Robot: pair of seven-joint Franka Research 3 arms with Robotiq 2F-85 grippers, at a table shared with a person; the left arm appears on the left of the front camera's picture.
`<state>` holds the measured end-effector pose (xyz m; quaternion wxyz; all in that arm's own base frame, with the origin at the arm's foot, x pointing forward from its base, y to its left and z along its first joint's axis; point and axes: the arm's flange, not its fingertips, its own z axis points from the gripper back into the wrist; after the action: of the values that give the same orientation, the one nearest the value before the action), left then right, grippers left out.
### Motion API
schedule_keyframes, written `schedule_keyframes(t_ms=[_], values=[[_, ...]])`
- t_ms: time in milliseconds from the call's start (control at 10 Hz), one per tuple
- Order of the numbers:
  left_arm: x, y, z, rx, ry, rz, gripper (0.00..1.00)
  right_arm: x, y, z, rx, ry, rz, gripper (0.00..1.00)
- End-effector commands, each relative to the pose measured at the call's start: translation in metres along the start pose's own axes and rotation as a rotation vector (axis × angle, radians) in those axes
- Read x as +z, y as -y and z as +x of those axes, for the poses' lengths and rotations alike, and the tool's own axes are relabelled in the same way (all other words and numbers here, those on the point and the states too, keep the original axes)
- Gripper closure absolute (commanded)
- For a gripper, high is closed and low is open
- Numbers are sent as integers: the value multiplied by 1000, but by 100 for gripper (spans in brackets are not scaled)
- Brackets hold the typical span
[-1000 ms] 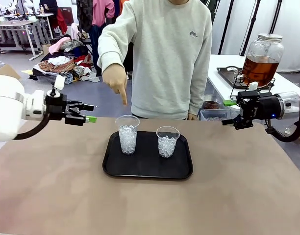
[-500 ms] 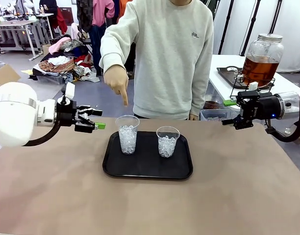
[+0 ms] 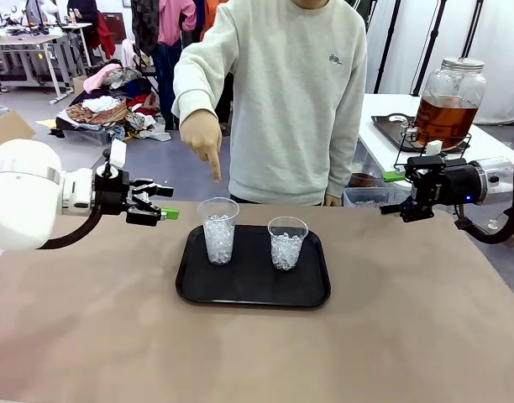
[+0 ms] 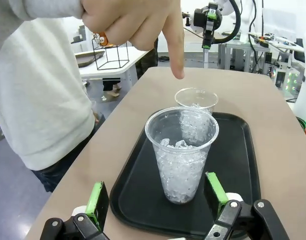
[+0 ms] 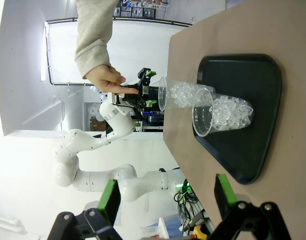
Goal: Pour the drink into the iced cup.
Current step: Pick up the iced cup indicated by the human and present it to them.
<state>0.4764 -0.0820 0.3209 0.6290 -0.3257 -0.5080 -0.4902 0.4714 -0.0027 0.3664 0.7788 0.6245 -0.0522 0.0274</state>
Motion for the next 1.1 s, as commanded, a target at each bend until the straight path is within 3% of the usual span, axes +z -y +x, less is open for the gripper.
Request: schedule_keyframes(t_ms=[0, 400, 1000], values=[[-1, -2, -8, -5, 17, -35, 0, 0, -1, -1, 1, 4, -1, 0], [-7, -4, -37, -99, 96, -98, 0, 0, -1, -1, 1, 4, -1, 0], [-35, -16, -61, -37, 147, -127, 0, 0, -1, -1, 1, 4, -1, 0]])
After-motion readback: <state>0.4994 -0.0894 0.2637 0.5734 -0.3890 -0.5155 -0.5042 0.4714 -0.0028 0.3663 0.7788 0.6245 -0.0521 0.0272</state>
